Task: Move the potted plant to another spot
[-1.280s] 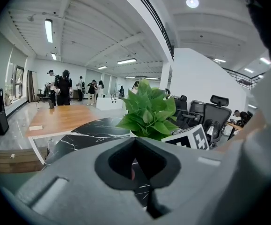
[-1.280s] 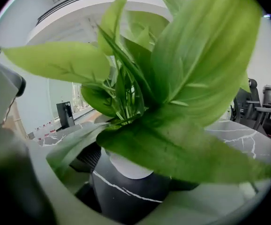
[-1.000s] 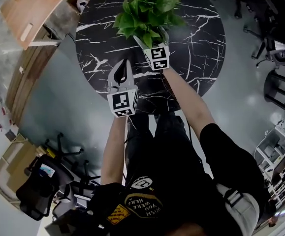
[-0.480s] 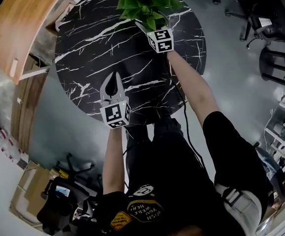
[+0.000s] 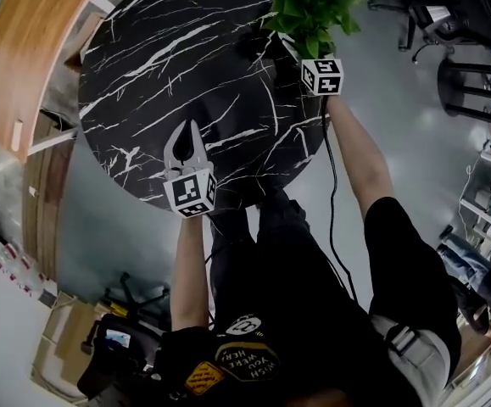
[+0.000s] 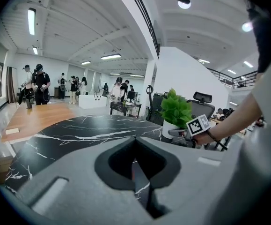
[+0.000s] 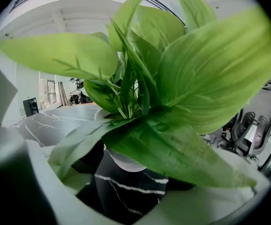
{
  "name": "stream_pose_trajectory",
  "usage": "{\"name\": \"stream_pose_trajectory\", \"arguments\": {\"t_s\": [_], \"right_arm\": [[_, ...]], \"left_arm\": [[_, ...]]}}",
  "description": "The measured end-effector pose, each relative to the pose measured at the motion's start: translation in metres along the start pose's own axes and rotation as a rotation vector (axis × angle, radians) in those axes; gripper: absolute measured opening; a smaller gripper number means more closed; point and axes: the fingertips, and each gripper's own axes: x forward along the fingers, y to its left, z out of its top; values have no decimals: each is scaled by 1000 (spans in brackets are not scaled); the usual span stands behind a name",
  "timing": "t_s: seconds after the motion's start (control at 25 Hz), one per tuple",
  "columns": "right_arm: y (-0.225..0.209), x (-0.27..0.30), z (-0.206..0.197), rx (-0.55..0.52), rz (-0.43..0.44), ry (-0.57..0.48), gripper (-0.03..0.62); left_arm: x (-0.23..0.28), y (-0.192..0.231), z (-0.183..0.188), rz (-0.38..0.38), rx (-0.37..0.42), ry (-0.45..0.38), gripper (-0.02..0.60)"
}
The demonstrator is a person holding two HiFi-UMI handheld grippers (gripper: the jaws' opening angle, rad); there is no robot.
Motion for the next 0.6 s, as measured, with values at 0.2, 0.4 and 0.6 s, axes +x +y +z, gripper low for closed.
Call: {"name": "stream_pose_trajectory", "arguments": {"t_s": [0.2,0.4,0.6], "right_arm": [[7,-54,-29,-5,1,1,405],[59,-72,-40,-43,74,-16,388],[117,-66,-36,-82,157,-25,388]], "left_arm": [[-13,-10,-5,-17,5,-2,5],[-34,-7,-11,-5,-7,-4,5],[-55,11,-12,36,-25,-17,5]]}}
